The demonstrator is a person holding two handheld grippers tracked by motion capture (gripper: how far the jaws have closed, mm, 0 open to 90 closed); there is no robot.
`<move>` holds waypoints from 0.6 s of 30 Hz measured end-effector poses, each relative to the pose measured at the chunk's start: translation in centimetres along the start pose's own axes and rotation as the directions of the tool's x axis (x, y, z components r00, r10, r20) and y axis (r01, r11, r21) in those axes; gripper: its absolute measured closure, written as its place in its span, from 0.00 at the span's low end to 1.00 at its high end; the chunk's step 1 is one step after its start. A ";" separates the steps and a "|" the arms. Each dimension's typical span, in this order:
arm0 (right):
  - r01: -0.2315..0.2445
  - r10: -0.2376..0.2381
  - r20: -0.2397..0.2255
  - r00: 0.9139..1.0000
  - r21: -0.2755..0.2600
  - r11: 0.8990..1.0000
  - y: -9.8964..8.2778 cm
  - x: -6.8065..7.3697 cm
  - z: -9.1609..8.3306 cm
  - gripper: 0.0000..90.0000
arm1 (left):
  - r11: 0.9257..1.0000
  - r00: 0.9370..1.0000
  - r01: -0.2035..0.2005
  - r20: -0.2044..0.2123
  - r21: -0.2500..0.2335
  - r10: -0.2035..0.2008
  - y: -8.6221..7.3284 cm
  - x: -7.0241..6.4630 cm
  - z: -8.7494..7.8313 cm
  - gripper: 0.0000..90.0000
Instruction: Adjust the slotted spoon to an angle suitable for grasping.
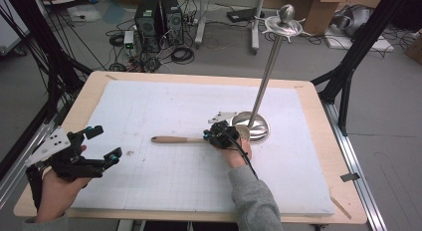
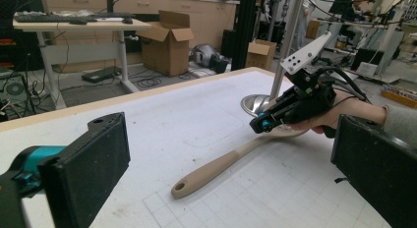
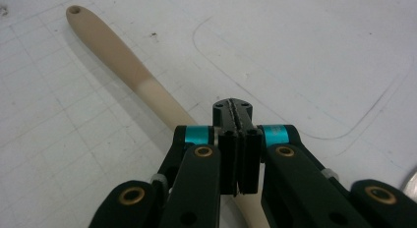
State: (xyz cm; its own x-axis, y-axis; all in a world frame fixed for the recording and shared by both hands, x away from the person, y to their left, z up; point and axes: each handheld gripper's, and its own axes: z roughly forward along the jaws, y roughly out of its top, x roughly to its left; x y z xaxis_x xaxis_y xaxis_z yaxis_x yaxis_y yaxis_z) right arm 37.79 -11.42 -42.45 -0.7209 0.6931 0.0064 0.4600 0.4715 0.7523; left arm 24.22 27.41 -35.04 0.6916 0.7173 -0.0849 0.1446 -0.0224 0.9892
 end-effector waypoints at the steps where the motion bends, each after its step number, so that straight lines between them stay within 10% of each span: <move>1: 0.003 -0.003 0.002 1.000 0.005 1.000 0.1 0.1 0.1 1.00 | 1.000 1.000 0.000 0.000 0.002 0.000 0.0 0.0 0.0 0.02; 18: -0.035 0.030 0.071 0.997 0.065 0.997 0.3 0.6 1.5 1.00 | 1.000 1.000 0.002 0.005 0.010 -0.002 -0.1 0.0 0.2 0.02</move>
State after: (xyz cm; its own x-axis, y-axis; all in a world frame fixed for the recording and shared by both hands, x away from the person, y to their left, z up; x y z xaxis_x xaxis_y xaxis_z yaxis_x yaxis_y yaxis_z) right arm 38.33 -10.04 -43.24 -0.6683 0.7437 -0.0177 0.5175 0.4819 0.7071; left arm 24.29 27.27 -35.20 0.6944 0.7142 -0.0878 0.1536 -0.0278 0.9877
